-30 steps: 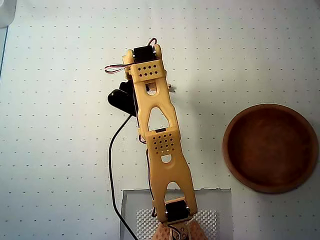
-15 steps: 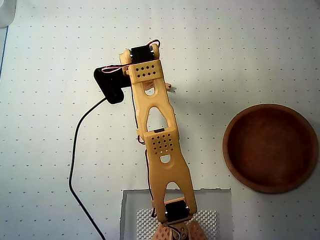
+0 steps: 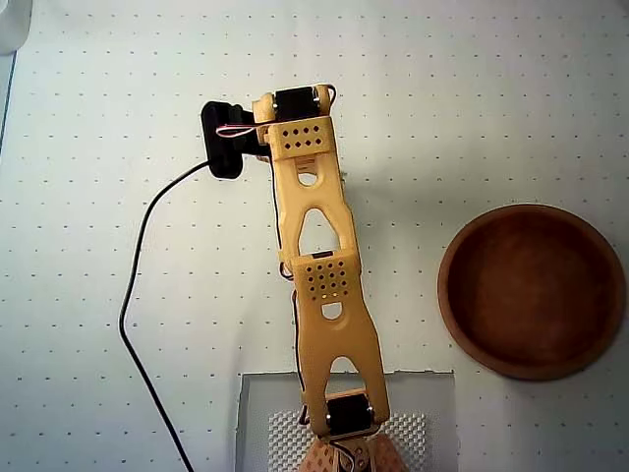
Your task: Grasp a clothespin and put it in the bowl.
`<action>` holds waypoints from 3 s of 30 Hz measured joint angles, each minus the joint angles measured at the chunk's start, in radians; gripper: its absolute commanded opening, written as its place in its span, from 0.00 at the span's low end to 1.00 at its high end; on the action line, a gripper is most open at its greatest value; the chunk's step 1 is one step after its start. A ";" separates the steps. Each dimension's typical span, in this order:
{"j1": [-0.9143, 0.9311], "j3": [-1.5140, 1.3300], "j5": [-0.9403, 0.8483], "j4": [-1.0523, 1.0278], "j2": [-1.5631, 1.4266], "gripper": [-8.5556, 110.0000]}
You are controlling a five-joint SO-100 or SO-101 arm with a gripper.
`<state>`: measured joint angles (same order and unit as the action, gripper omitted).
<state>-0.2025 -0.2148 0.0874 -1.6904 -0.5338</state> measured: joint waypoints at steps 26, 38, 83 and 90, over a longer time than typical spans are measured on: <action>-0.064 0.000 0.066 0.043 0.133 0.04; -0.081 0.044 0.067 0.043 0.153 0.10; -0.026 0.055 0.275 -0.046 0.012 0.27; -0.012 0.055 0.348 -0.046 0.017 0.27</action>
<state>-0.2148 -0.1595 0.4357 -1.7365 -0.5170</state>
